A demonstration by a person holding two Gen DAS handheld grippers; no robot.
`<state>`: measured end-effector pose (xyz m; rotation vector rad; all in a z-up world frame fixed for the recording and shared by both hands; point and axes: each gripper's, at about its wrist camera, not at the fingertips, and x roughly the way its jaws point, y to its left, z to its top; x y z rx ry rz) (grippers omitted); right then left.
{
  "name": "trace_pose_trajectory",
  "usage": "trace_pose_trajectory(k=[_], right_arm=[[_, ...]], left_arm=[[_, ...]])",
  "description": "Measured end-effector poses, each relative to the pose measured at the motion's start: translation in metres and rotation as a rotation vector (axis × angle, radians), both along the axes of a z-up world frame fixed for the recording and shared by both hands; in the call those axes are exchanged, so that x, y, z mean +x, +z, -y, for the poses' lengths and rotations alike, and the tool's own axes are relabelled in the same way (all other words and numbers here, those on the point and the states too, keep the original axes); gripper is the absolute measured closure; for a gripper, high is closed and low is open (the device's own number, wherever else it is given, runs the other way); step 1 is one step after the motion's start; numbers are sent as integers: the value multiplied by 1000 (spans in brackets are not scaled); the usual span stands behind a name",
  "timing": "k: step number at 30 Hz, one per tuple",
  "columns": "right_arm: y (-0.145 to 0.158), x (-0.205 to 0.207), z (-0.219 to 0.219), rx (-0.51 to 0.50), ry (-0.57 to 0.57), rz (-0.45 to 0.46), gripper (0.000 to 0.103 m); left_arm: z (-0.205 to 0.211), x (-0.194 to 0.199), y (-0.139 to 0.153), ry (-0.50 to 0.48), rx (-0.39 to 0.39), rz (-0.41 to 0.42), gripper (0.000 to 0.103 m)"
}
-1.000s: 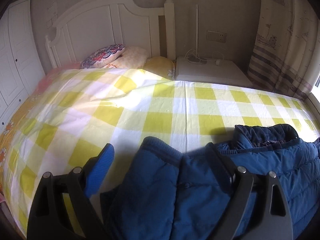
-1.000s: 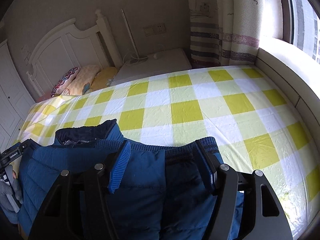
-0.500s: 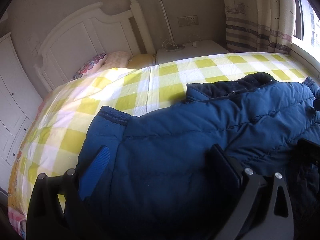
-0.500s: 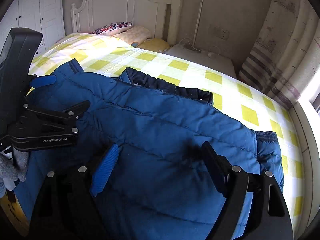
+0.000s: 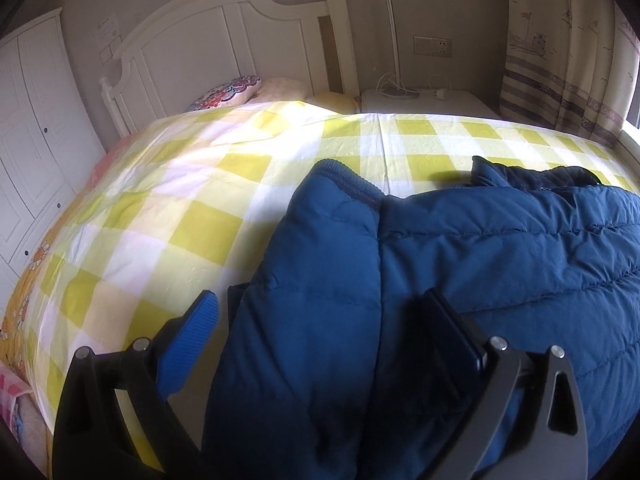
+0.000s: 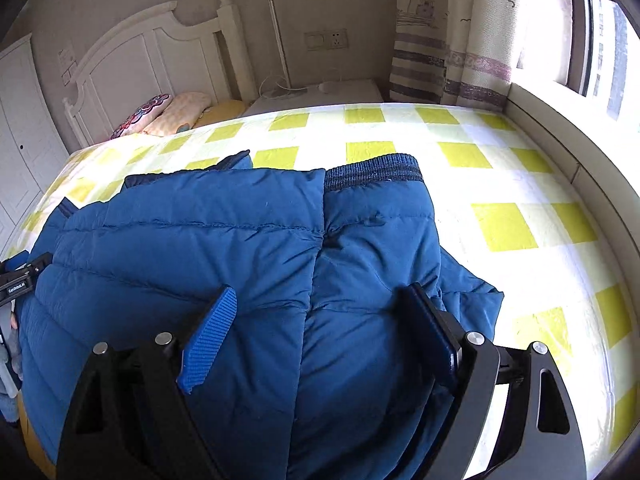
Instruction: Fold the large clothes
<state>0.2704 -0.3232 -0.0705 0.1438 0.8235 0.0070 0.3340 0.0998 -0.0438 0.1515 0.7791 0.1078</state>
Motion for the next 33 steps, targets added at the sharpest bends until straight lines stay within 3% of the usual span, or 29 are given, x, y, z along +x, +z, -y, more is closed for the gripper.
trace_pose_trajectory(k=[4, 11, 16, 19, 21, 24, 26, 27, 29, 33], right_arm=[[-1, 0, 5, 40, 3, 10, 21], [-1, 0, 8, 73, 7, 18, 21], [1, 0, 4, 53, 0, 12, 21], [22, -16, -18, -70, -31, 66, 20], [42, -35, -44, -65, 43, 133, 19], [55, -58, -101, -156, 182, 172, 17], [47, -62, -136, -202, 269, 150, 17], [37, -61, -152, -225, 299, 119, 17], [14, -58, -171, -301, 304, 89, 17], [11, -55, -162, -249, 306, 78, 17]], left_arm=[[0, -4, 3, 0, 11, 23, 2], [-7, -4, 4, -2, -39, 24, 2], [-1, 0, 2, -12, -8, -9, 3], [6, -8, 11, -13, 19, -10, 3], [15, -26, 25, -64, -59, 5, 3], [45, -46, 32, -153, -128, -6, 3], [70, -51, 17, -189, -105, -34, 3], [84, -49, 2, -190, -48, -65, 3], [95, -51, -13, -177, 25, -21, 2], [81, -48, -12, -195, -50, -67, 2]])
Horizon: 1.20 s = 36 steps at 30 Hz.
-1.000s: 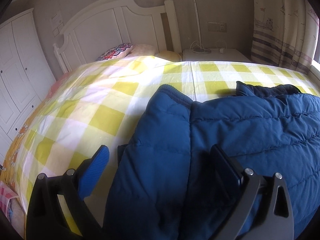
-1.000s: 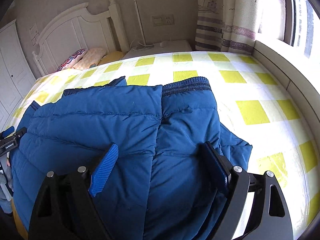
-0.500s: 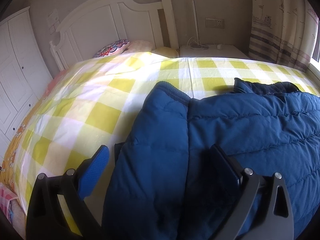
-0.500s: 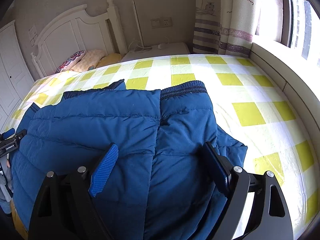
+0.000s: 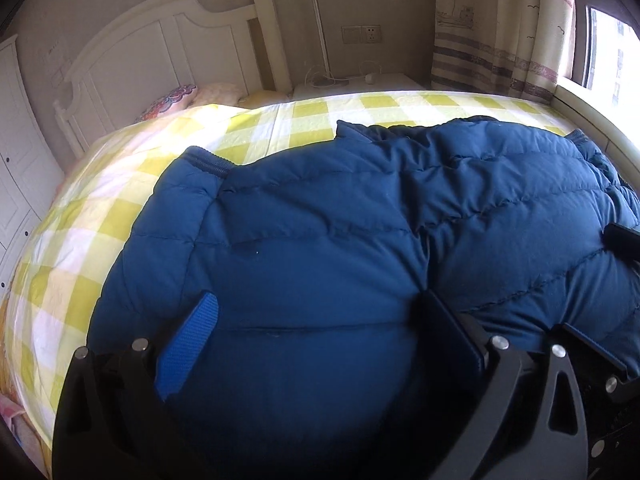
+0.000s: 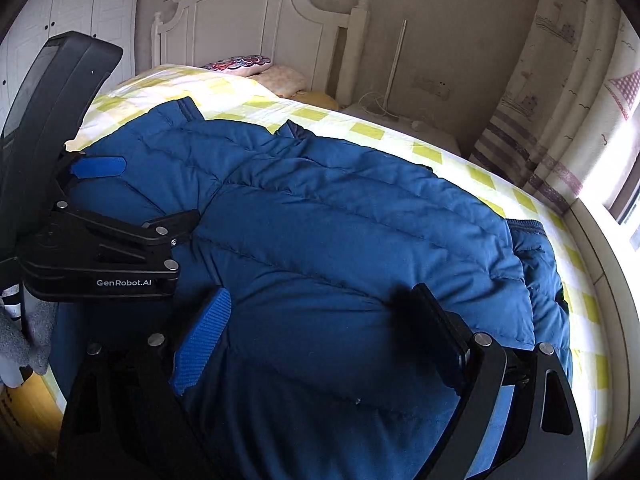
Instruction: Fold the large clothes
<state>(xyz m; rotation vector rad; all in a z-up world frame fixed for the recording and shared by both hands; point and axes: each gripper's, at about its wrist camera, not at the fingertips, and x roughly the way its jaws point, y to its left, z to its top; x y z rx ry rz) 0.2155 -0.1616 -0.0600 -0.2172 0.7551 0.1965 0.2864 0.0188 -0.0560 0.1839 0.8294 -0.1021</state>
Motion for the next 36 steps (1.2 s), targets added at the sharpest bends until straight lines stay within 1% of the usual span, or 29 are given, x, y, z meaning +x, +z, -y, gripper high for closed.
trace_pose_trajectory(k=[2, 4, 8, 9, 10, 11, 12, 13, 14, 16, 18, 19, 21, 22, 24, 26, 27, 29, 30, 31, 32, 33, 34, 35, 36], right_arm=[[5, -3, 8, -2, -13, 1, 17], [10, -10, 25, 2, -52, 26, 17], [9, -27, 88, 86, -174, 31, 16], [6, -30, 106, 122, -206, 21, 15], [1, -32, 124, 162, -237, 6, 14], [-4, -33, 137, 212, -247, -11, 14], [-10, -36, 146, 267, -235, -20, 14], [-15, -37, 150, 298, -221, -19, 14], [-18, -37, 150, 305, -216, -12, 14], [-18, -37, 143, 278, -223, -15, 14], [-17, -37, 142, 282, -230, -23, 14], [-14, -40, 142, 276, -250, -22, 15], [-3, -49, 134, 244, -305, 7, 16], [5, -57, 126, 235, -307, 40, 16], [21, -75, 104, 235, -248, 123, 16], [31, -89, 72, 190, -165, 171, 16], [31, -93, 56, 160, -122, 181, 16], [24, -96, 27, 125, -49, 160, 16], [15, -95, 14, 115, -25, 141, 16], [2, -92, 2, 91, -9, 111, 15], [-10, -90, -5, 49, -21, 112, 14], [-17, -90, -8, 35, -24, 136, 14], [-18, -90, -4, 56, -21, 132, 14], [-16, -90, -1, 79, -15, 116, 14], [-14, -89, 1, 80, -6, 105, 14]], left_arm=[[-14, -6, 6, 1, -11, 9, 2], [-39, -12, 10, 49, -24, 32, 2], [-103, -17, 2, 152, -104, 30, 2], [-117, -16, -3, 166, -141, 13, 2], [-129, -15, -7, 163, -207, -10, 2], [-137, -14, -12, 160, -272, -28, 2], [-141, -13, -16, 160, -303, -44, 2], [-141, -12, -16, 161, -297, -48, 2], [-138, -12, -16, 164, -278, -46, 2], [-135, -11, -16, 167, -255, -48, 2], [-137, -12, -15, 175, -265, -54, 2], [-137, -15, -12, 196, -256, -54, 2], [-128, -29, 3, 236, -232, -23, 5], [-121, -38, 11, 219, -236, 7, 5], [-103, -58, 29, 191, -221, 83, 5], [-83, -72, 37, 147, -215, 119, 5], [-72, -76, 37, 130, -210, 128, 4], [-56, -83, 31, 120, -188, 139, 4], [-49, -87, 27, 119, -156, 158, 4], [-43, -87, 22, 126, -101, 181, 4], [-40, -86, 17, 136, -53, 190, 4], [-45, -84, 14, 142, -40, 180, 4], [-55, -81, 13, 155, -54, 172, 4], [-72, -78, 14, 193, -64, 176, 4], [-91, -73, 16, 257, -62, 180, 4]])
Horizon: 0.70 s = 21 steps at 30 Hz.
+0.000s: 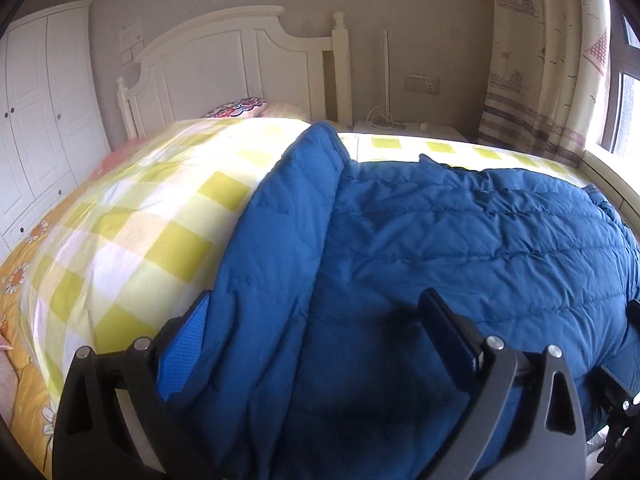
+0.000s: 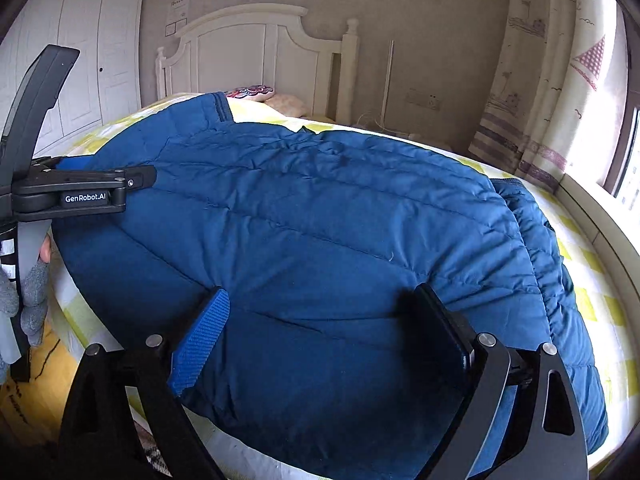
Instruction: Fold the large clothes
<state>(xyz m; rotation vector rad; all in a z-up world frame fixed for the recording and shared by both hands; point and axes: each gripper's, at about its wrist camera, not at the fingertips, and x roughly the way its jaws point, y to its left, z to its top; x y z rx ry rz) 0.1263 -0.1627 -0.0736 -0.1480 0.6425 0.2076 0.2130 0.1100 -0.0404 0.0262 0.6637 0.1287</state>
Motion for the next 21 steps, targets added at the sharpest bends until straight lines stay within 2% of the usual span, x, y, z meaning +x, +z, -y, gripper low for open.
trace_pose_trajectory(k=[2, 4, 5, 7, 10, 13, 16, 18, 19, 20, 21], right_arm=[[4, 0, 5, -26, -7, 0, 14], [5, 0, 20, 4, -28, -5, 14], [7, 0, 28, 28, -43, -6, 14], [14, -4, 46, 56, -108, 9, 14], [27, -8, 65, 81, -200, 39, 14], [33, -15, 48, 79, -143, 62, 14], [23, -15, 14, 1, -57, 48, 15], [8, -11, 4, -29, -51, 12, 15], [1, -11, 5, -23, -52, 25, 14], [-3, -11, 7, -25, -43, 35, 14], [-7, -13, 5, -46, -32, 42, 14]], left_arm=[[-45, 10, -3, 135, -47, -41, 4], [-89, 13, -8, 206, -154, -97, 4], [-103, 6, -5, 228, -195, -79, 4], [-110, -14, 8, 246, -205, -22, 6], [-74, -41, 34, 81, -224, 64, 6], [2, -57, 46, -163, -180, 90, 3], [70, -52, 25, -289, -95, 21, 3], [101, -39, -11, -312, -1, -84, 3], [108, -38, -27, -306, 53, -60, 2], [109, -41, -34, -313, 75, -12, 2], [108, -42, -36, -320, 75, -10, 2]])
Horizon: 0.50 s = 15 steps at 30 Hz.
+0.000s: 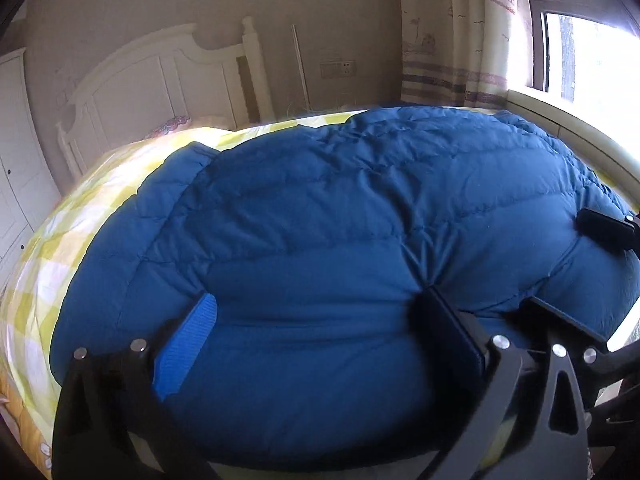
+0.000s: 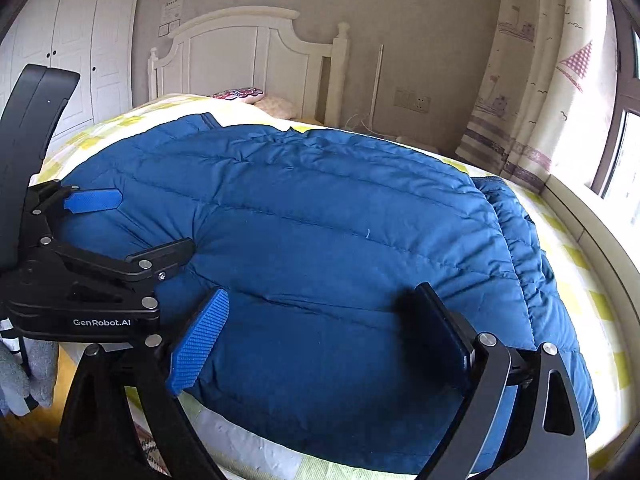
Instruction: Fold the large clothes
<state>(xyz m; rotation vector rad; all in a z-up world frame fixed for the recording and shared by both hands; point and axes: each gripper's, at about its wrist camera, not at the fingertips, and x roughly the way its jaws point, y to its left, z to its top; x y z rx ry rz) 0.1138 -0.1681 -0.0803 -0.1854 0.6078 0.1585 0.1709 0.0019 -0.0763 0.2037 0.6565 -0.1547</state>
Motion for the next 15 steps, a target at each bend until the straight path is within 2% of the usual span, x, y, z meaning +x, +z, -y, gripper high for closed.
trace_pose_trajectory(k=[3, 6, 8, 10, 12, 13, 15], right_arm=[[1, 0, -1, -8, 6, -8, 14], [10, -4, 7, -18, -2, -6, 14], [16, -12, 25, -3, -43, 12, 14], [15, -22, 54, 43, -109, 19, 14], [4, -30, 88, 119, -166, 1, 12], [-3, -34, 102, 183, -169, -11, 12], [-10, -38, 113, 237, -156, -13, 12]], left_arm=[[-8, 5, 4, -14, -20, -45, 2], [-36, 0, 17, 60, -46, 4, 2], [-68, -1, 20, 145, -68, 27, 2], [-104, 6, 12, 230, -103, -9, 2], [-133, 13, 1, 205, -225, -62, 2], [-139, 14, 0, 197, -250, -69, 2], [-130, 15, -1, 206, -198, -57, 2]])
